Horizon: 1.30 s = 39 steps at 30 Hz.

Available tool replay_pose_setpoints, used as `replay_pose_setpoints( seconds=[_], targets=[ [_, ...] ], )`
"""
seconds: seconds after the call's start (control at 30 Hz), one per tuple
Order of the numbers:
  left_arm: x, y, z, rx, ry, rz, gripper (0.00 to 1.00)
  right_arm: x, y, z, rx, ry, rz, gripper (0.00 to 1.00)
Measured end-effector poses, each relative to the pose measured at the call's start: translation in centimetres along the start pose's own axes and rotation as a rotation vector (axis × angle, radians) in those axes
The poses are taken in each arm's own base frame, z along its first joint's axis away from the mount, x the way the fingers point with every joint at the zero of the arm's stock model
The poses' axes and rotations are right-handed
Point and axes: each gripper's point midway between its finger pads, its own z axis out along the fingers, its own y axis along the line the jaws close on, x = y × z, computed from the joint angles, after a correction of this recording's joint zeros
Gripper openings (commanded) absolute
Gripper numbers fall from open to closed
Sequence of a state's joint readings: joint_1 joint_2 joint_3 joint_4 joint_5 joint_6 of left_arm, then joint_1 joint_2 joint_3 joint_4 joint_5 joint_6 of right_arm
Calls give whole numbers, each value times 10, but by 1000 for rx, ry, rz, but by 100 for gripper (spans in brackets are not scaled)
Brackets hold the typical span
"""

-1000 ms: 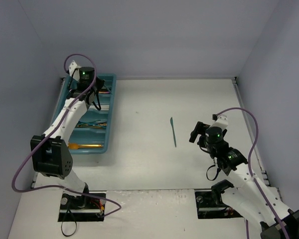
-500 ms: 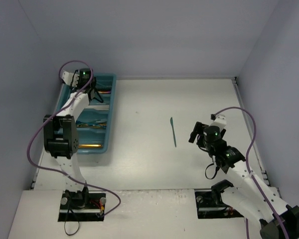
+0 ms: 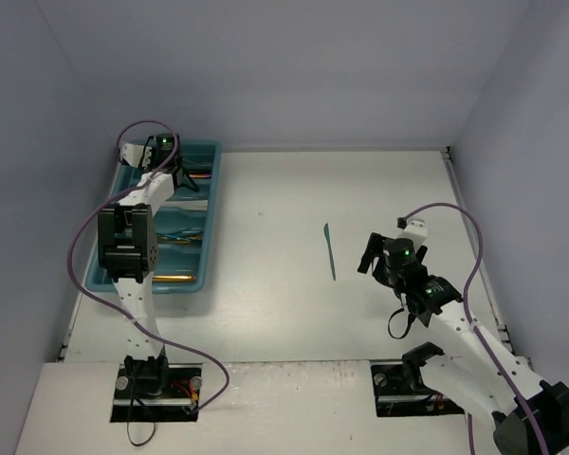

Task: Sort the eating utensils into containers

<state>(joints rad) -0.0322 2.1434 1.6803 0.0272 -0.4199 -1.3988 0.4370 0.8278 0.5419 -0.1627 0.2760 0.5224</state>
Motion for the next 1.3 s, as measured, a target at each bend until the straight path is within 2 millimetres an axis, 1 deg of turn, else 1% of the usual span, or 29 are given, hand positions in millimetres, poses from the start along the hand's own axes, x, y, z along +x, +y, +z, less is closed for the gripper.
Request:
replay_pose_setpoints(
  seconds=[0.03,0.1,0.2,0.37,0.47,0.57,0.6,0.67,0.73,0.77,0.8,0.87,0.93,1.0,1.03,1.07,1.1,1.2,1.23,1.3],
  targets=[
    [2,2,3,-4,2,2,17,1,0,0,1,2,-1,81],
    [6,-1,8,2,6,1,21,1,0,1,2,3,-1,81],
    [8,-7,11,14,12,-2,27,1,0,1,2,3,-1,81],
    [7,-17,9,36,20,-9,29,1,0,1,2,3,-2,81],
    [10,-18,8,44,38,-12,32,1,0,1,2,4,-5,80],
    [15,-16,4,49,72,-6,33,3,0,2,4,11,-9,79],
    [16,-16,0,55,85,5,34,4,-1,3,7,18,-12,79],
    [17,-15,-14,64,116,41,37,8,0,6,10,36,-19,79],
    [12,-22,-36,100,145,79,40,15,1,11,11,67,-30,79],
    [8,-27,-49,121,158,101,41,19,2,13,10,82,-35,78],
    [3,-36,-65,156,169,122,41,22,3,16,12,100,-42,78],
    [-8,-53,-101,236,186,166,44,27,7,22,14,132,-59,76],
    [-20,-71,-144,334,196,217,51,29,13,27,9,153,-83,75],
    [-32,-79,-186,418,204,277,52,25,25,32,-6,162,-111,74],
    [-37,-80,-207,455,208,309,52,21,32,35,-16,161,-123,74],
    [-43,-80,-227,495,214,345,54,18,39,38,-25,164,-136,73],
    [-48,-79,-242,521,217,380,57,14,46,42,-37,162,-144,72],
    [-60,-70,-280,592,235,489,58,6,64,52,-61,172,-170,63],
    [-60,-60,-288,593,253,528,58,5,70,57,-69,177,-176,59],
    [-58,-38,-303,593,297,606,58,5,79,68,-75,194,-188,56]
  ],
)
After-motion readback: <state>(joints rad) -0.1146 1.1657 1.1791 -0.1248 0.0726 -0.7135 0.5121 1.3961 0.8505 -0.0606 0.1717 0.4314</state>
